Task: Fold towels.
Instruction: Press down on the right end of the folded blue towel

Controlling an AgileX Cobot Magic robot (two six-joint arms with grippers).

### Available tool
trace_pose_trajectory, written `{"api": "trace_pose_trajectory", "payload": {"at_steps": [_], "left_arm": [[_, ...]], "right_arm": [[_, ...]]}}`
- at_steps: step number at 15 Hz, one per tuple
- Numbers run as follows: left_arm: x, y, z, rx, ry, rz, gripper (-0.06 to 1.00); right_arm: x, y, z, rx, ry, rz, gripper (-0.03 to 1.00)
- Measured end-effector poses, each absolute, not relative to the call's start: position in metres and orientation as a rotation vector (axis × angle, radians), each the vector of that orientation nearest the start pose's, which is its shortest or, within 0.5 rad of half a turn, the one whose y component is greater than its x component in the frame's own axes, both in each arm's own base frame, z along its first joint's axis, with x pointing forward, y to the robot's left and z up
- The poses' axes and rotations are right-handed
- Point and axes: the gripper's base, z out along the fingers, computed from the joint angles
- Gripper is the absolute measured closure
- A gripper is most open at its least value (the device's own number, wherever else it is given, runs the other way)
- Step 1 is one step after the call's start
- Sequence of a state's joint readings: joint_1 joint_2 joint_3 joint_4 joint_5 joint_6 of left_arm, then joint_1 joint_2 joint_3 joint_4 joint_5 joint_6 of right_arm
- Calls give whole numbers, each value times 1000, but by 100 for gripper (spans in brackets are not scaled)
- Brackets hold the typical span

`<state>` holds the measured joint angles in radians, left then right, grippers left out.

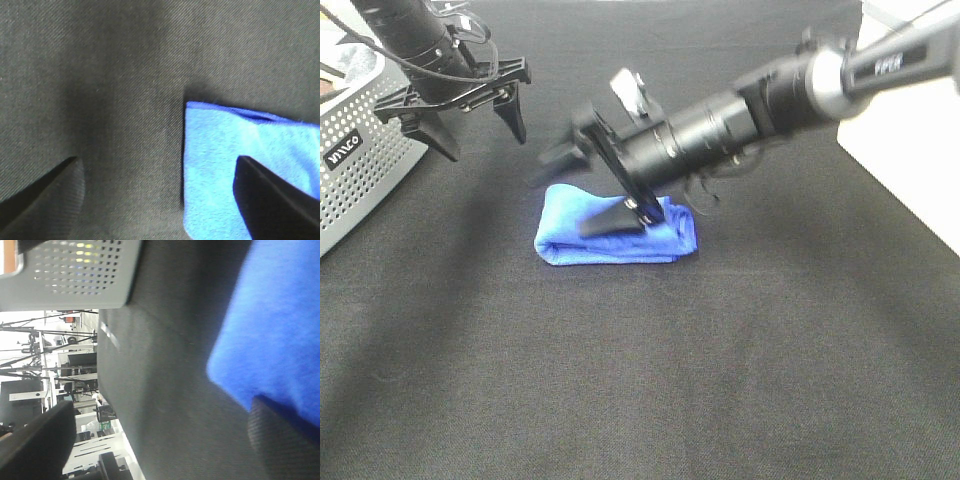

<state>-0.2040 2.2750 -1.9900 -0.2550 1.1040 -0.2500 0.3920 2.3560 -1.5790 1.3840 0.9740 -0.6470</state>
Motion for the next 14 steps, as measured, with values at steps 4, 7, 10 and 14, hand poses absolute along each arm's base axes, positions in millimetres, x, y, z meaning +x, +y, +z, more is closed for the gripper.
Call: {"api": "trace_pose_trajectory", "payload": {"at_steps": [4,7,10,14], "left_arm": [[472,-118,200,-181,2906,-428,17],[472,-118,200,-179,2906,-428,17],[470,-118,200,-151,2931,-422,17],[459,-116,228,-6,2927,-407,17]], "right_arm": [[410,214,104,-174,2679,1581,9],[413,198,103,-183,2703,1572,9],[420,173,101,-129,2746,1533,9],[426,137,144,-129,2730,1423,9]]}}
